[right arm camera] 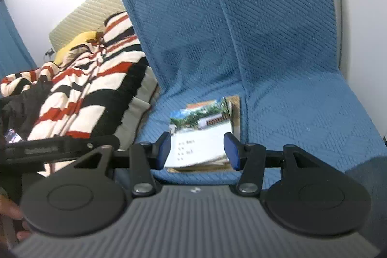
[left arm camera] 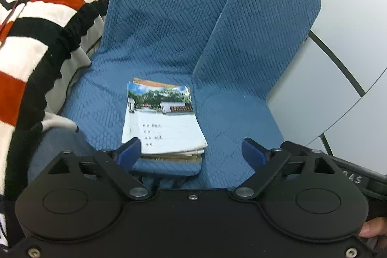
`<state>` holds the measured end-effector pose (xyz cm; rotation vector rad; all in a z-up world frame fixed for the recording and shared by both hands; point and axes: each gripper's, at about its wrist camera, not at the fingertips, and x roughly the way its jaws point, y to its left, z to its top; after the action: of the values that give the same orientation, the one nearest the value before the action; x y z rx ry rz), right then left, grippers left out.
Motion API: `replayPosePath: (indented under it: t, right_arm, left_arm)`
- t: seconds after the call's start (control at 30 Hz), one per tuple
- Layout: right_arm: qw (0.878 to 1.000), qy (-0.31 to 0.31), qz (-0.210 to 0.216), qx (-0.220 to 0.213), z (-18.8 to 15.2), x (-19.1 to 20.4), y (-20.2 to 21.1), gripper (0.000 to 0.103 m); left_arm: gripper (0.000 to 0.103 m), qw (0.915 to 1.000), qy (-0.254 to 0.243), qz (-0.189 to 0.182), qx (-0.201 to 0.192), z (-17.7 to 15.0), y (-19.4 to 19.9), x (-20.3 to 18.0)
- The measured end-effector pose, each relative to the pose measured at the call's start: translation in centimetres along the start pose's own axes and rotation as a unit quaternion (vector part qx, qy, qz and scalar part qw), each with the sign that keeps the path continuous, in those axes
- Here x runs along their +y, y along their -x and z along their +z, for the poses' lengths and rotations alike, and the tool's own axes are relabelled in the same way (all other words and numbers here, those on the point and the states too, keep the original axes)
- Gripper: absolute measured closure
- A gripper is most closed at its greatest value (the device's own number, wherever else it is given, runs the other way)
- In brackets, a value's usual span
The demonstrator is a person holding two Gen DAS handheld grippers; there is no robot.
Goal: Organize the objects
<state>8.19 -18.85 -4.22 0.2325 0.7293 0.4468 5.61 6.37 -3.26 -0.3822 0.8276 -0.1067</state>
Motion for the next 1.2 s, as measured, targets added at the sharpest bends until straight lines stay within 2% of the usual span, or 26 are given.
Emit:
replayPosePath:
  t: [0.1, 0.13, 0.2, 0.23, 0.47, 1.2]
  right_arm:
    - [1.0, 0.003, -0.015, 0.001, -1.0, -0.1, 0.0, 0.05]
    - [1.0, 0.003, -0.02, 0.002, -1.3, -0.1, -0.1, 0.045]
    - [1.0, 0.004, -0.027, 0.0, -1.8, -0.2, -0.3, 0.014]
    - [0.999, 0.004, -0.032, -0.003, -2.0, -0.3, -0.5, 0.012]
    - [0.998, -0.003, -0.053, 0.031, -2.5, -0.9, -2.2, 0.013]
    - [0.998, 0.004, -0.058, 0.021, -2.1, -0.9, -1.5, 0.013]
  left_arm:
    - [0.002, 1.0, 0.005, 0.003, 0.001, -0.5, 0.0, 0.1]
    - [0.001, 1.0, 0.005, 0.002, 0.0, -0.6, 0.0, 0.2]
    - [0.0, 1.0, 0.004, 0.004, -0.001, -0.7, 0.0, 0.1]
    - [0.0, 1.0, 0.002, 0.004, -0.001, -0.7, -0.1, 0.1]
    - [0.0, 0.9999, -0.001, 0.011, 0.006, -1.1, -1.1, 0.0]
    - [0.0, 0.9998, -0.004, 0.02, -0.005, -0.8, -0.3, -0.5]
